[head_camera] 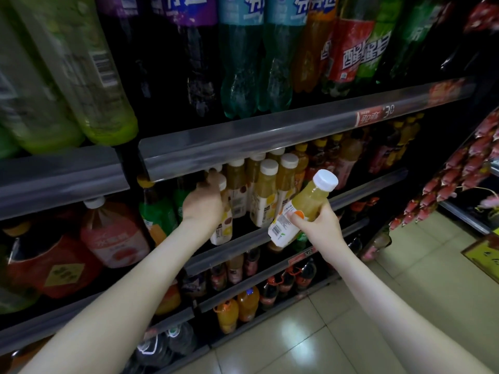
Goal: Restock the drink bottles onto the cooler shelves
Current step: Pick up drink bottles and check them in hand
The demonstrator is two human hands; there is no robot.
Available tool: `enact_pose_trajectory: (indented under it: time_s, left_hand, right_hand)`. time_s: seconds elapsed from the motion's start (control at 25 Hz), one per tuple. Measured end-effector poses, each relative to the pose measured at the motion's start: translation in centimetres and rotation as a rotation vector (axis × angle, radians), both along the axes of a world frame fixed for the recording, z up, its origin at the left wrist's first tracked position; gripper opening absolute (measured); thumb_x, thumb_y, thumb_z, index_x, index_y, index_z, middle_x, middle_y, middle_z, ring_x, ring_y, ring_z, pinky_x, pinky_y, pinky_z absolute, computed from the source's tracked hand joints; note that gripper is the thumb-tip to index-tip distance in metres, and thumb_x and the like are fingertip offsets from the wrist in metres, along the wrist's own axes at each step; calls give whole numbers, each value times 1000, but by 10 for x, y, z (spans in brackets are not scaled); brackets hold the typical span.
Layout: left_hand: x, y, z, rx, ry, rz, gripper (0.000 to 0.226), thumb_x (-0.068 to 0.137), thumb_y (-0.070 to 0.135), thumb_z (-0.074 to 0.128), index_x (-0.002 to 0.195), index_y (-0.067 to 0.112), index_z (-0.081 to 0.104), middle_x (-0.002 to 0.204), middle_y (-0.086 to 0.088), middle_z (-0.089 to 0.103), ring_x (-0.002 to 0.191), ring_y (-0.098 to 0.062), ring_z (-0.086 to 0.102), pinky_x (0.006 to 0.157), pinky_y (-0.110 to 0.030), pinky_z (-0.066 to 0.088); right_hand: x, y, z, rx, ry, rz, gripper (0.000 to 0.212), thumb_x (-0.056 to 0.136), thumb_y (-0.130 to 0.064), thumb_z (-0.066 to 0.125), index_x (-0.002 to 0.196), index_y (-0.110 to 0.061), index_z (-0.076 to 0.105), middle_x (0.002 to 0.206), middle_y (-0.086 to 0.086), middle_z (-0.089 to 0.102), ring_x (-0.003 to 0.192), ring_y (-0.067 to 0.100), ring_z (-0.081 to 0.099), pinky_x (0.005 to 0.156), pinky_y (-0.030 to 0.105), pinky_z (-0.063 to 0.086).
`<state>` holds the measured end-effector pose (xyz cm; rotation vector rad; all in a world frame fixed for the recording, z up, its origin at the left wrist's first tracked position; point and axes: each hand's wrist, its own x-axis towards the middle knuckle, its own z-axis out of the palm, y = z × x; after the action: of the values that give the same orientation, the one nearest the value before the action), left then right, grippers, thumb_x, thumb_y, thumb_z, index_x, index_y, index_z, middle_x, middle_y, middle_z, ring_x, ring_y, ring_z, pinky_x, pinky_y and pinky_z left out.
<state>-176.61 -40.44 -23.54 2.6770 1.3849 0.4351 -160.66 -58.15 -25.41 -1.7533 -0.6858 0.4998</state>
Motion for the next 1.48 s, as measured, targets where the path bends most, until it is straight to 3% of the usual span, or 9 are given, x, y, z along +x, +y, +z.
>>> enact_pose_trajectory:
  time_s: [0.16,0.28,0.4,0.56,0.64,0.72,1.0,1.24,1.48]
  left_hand:
    - [1,0,1,326,259,111,59,61,37,85,110,7,67,60,-9,60,40,-19,54,37,-18,27]
    - [14,-13,0,372,378,162,58,59,53,77,100,13,71,57,-4,60,43,-17,54,37,-18,21]
    - [38,-31,13,446,296,120,38,60,39,82,80,11,66,49,-4,56,39,-18,52,36,-15,19]
    - [79,-43,5,337,22,-73,53,77,35,72,118,3,59,80,-16,65,61,-32,64,41,-27,43]
    - [97,-40,3,261,-21,-10,62,88,43,59,137,9,44,106,-19,61,87,-36,64,54,-32,48]
    - [108,-31,1,207,39,10,61,96,50,40,145,15,30,116,-17,57,96,-32,62,61,-32,44]
    - [113,-36,10,129,47,24,56,99,46,34,146,18,24,104,-11,62,90,-28,61,60,-28,39]
    - [64,-46,10,-26,-91,81,53,97,37,44,141,12,28,93,-20,64,79,-39,62,55,-34,41]
    - [35,-51,3,-125,-101,93,52,96,39,47,133,6,30,77,-10,52,74,-39,61,53,-35,41]
  right_hand:
    - [18,8,-10,-26,-8,10,48,78,-24,78,118,-21,53,103,-9,66,96,5,62,71,17,45]
    - [33,13,-12,-43,-16,62,52,77,-26,79,121,-21,52,103,-10,66,95,3,61,68,14,43]
    - [57,16,-6,-51,-35,110,48,78,-25,78,118,-23,52,98,-15,65,89,-5,59,62,8,42]
    - [88,18,-4,-65,-77,168,47,77,-24,79,117,-22,52,98,-15,64,86,-7,58,62,9,43]
    - [102,18,-3,-74,-84,189,47,78,-23,79,116,-22,51,99,-14,64,86,-7,59,61,9,44]
    - [114,18,-4,-77,-77,207,47,78,-23,79,116,-22,51,99,-15,64,86,-7,59,59,8,45]
    - [139,15,-7,-94,-65,229,45,78,-21,77,114,-25,51,97,-17,63,83,-9,58,57,7,44]
    - [128,23,-18,-59,1,234,53,76,-23,79,120,-21,51,103,-10,65,94,3,61,70,18,46]
    - [103,34,-23,-45,14,245,53,76,-24,79,120,-20,50,103,-9,65,92,1,60,72,18,45]
